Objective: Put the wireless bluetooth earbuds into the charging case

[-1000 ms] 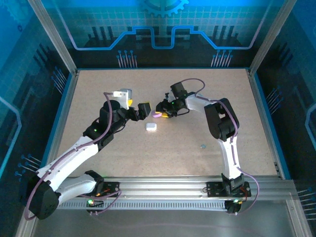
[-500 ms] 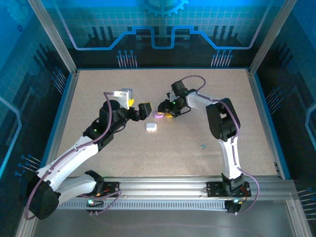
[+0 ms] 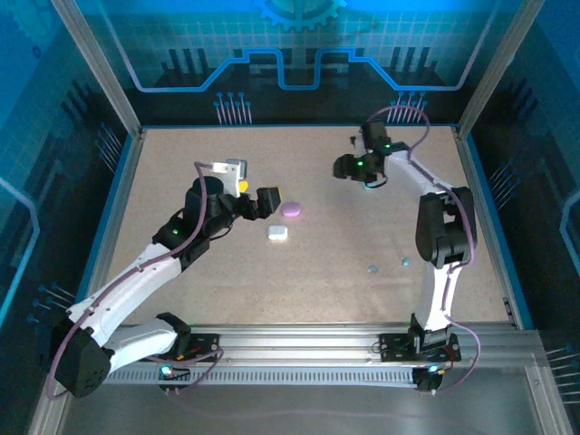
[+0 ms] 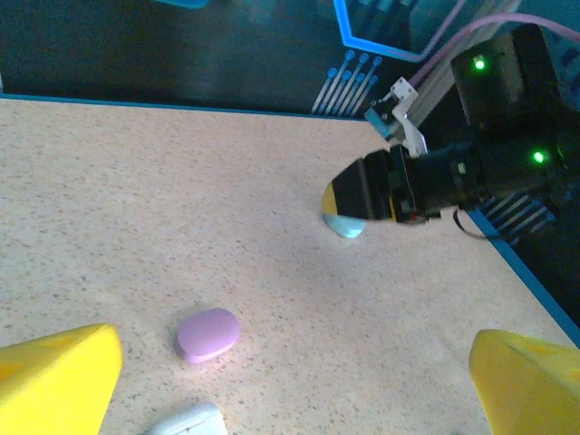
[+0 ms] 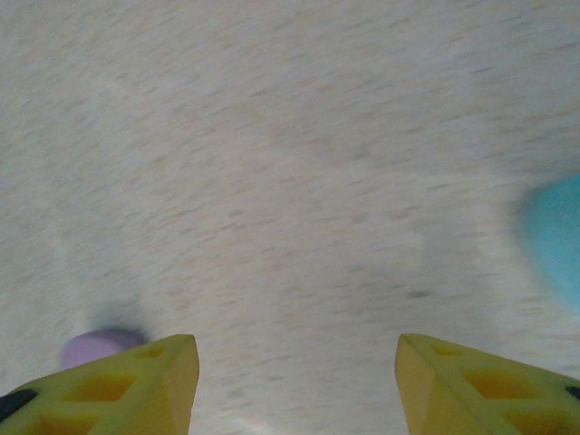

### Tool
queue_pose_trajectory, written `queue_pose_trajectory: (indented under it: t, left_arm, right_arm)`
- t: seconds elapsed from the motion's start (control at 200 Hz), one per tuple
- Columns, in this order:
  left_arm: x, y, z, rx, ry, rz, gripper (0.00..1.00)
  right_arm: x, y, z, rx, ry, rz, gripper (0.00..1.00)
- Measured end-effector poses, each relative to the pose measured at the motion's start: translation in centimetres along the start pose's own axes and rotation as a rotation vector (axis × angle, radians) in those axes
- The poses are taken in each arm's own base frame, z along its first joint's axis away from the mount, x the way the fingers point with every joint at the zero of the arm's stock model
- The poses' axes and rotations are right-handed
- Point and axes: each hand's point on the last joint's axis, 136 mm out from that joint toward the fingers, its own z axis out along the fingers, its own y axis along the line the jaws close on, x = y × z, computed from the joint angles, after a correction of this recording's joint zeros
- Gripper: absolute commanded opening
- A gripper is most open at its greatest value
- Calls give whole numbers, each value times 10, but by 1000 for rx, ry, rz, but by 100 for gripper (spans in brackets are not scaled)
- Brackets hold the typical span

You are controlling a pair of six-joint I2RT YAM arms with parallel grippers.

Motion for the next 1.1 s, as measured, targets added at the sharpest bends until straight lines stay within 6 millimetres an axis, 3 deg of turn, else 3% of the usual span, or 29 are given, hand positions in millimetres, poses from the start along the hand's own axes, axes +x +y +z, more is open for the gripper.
queue_pose_trajectory:
  t: [0.12,0.245,0.49,1.101]
  left_arm:
    - [4,-9,0,55,24,-2,99]
    - [9,-13,3,80,46,-3,99]
    - [10,-15,2,94,52,-3,99]
    - [10,-15,2,94,52,-4,99]
  right_arm:
    - [-22,-50,1,63,2,50,61]
    - [-25,-76,12,100,43,39,61]
    - [-12,-85,36,112,151,-37,61]
    - [0,-94,56,113,251,-172,60]
